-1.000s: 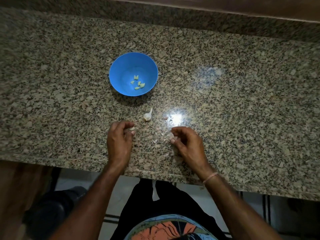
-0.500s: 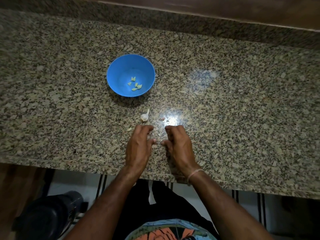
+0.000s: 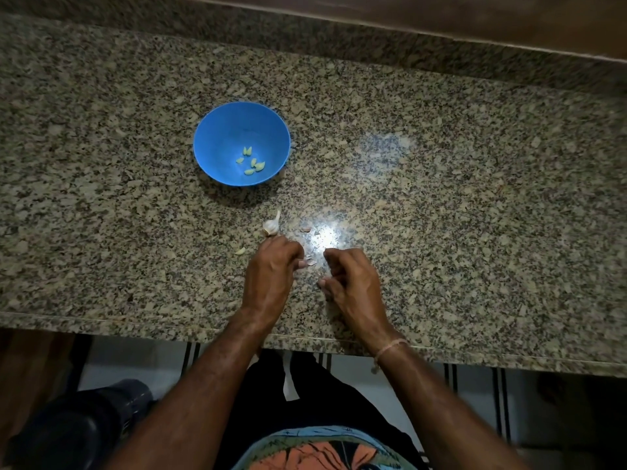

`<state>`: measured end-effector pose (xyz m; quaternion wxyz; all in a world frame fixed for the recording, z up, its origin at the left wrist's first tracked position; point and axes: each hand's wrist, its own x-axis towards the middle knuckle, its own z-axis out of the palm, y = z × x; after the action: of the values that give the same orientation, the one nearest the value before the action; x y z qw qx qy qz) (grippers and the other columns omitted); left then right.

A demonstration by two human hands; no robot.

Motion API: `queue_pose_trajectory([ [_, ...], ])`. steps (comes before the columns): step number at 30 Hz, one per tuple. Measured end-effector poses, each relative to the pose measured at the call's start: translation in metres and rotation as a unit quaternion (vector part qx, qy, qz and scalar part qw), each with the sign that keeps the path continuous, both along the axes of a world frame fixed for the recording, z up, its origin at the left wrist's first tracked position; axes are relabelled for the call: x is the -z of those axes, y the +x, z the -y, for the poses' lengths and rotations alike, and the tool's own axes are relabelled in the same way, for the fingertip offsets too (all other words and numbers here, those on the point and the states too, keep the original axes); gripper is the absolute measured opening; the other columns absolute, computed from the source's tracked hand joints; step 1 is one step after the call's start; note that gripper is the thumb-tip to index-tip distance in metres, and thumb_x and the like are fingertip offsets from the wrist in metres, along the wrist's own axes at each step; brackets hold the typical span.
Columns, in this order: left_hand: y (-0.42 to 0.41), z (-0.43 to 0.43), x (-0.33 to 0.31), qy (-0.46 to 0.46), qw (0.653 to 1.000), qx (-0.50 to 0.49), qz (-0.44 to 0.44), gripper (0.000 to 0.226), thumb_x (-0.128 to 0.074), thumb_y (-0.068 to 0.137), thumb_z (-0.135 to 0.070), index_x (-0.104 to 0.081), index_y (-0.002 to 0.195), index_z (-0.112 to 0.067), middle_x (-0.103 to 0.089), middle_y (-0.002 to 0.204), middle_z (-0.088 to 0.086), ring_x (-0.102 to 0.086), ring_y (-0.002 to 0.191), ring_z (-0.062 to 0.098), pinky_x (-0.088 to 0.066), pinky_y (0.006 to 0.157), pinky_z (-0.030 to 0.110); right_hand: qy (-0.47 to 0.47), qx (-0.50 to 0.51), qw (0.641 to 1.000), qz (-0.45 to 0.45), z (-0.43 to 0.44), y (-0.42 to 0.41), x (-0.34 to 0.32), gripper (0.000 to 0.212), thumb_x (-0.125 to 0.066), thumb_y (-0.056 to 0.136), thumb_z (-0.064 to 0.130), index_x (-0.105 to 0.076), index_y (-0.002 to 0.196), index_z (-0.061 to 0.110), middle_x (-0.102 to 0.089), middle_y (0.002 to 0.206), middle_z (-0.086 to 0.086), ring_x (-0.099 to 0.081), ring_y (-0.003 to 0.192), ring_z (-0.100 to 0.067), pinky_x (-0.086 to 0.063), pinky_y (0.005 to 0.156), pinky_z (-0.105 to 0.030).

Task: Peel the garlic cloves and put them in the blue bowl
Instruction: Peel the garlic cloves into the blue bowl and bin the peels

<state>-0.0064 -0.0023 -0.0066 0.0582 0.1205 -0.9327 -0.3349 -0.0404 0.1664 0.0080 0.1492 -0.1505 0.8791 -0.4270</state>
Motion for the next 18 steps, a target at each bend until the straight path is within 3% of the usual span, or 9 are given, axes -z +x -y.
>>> queue_pose_trajectory([
  [2, 0.000, 0.000, 0.002, -0.028, 0.999, -0.001, 0.019, 0.013, -0.079, 0.089, -0.012, -0.067, 0.086, -0.016, -0.061, 0.086, -0.005, -0.054, 0.084, 0.011, -0.044, 0.063, 0.017, -0.006, -0.007, 1.000, -0.001, 0.003, 0.000, -0.001, 0.044, -0.071, 0.093, -0.008, -0.061, 0.135, 0.002, -0.051, 0.114, -0.002, -0.049, 0.102, 0.016, -0.043, 0.083, 0.003],
  [4, 0.002, 0.000, 0.002, -0.028, 0.999, -0.022, 0.027, 0.013, -0.075, 0.092, -0.008, -0.067, 0.086, -0.017, -0.063, 0.086, -0.005, -0.055, 0.084, 0.013, -0.036, 0.063, 0.015, -0.006, -0.018, 1.000, -0.004, 0.010, -0.001, 0.001, 0.043, -0.068, 0.095, -0.005, -0.059, 0.137, 0.002, -0.049, 0.117, -0.003, -0.052, 0.104, 0.005, -0.048, 0.087, -0.002],
  [6, 0.010, 0.003, -0.003, 0.021, 0.998, -0.062, 0.023, 0.014, -0.068, 0.095, -0.005, -0.067, 0.087, -0.017, -0.064, 0.087, -0.006, -0.058, 0.083, 0.013, -0.038, 0.065, 0.013, 0.009, -0.016, 1.000, -0.022, 0.019, -0.005, 0.004, 0.031, -0.066, 0.099, 0.002, -0.062, 0.130, 0.003, -0.050, 0.115, -0.003, -0.055, 0.100, -0.006, -0.059, 0.091, -0.024],
  [8, 0.022, 0.008, -0.009, 0.084, 0.990, -0.116, 0.012, 0.015, -0.066, 0.097, -0.006, -0.068, 0.087, -0.017, -0.066, 0.086, -0.007, -0.062, 0.081, 0.008, -0.043, 0.065, 0.011, 0.024, -0.009, 0.999, -0.039, 0.031, -0.005, 0.010, 0.023, -0.065, 0.098, 0.003, -0.065, 0.121, 0.002, -0.055, 0.113, -0.008, -0.058, 0.100, -0.021, -0.059, 0.090, -0.041],
  [9, 0.028, 0.011, -0.012, 0.109, 0.984, -0.141, 0.007, 0.016, -0.066, 0.098, -0.007, -0.068, 0.086, -0.017, -0.068, 0.086, -0.008, -0.063, 0.081, 0.005, -0.044, 0.065, 0.009, 0.029, -0.020, 0.998, -0.051, 0.038, -0.001, 0.010, 0.024, -0.065, 0.097, 0.001, -0.067, 0.122, 0.003, -0.056, 0.111, -0.007, -0.059, 0.099, -0.021, -0.058, 0.087, -0.041],
  [13, 0.049, 0.017, -0.015, 0.151, 0.967, -0.203, -0.002, 0.018, -0.069, 0.098, -0.009, -0.068, 0.084, -0.020, -0.068, 0.081, -0.009, -0.061, 0.072, 0.001, -0.040, 0.059, 0.007, -0.010, -0.048, 0.998, -0.033, 0.048, 0.006, 0.003, 0.027, -0.064, 0.099, -0.001, -0.069, 0.124, 0.005, -0.056, 0.108, 0.002, -0.057, 0.092, -0.005, -0.059, 0.080, -0.021],
  [18, 0.053, 0.020, -0.012, 0.162, 0.959, -0.231, 0.009, 0.017, -0.070, 0.098, -0.013, -0.069, 0.086, -0.025, -0.070, 0.085, -0.012, -0.063, 0.077, 0.001, -0.044, 0.061, 0.014, 0.009, -0.035, 0.998, -0.046, 0.030, -0.001, 0.009, 0.044, -0.076, 0.091, 0.002, -0.064, 0.133, 0.007, -0.053, 0.118, -0.002, -0.055, 0.103, -0.015, -0.051, 0.087, -0.009],
])
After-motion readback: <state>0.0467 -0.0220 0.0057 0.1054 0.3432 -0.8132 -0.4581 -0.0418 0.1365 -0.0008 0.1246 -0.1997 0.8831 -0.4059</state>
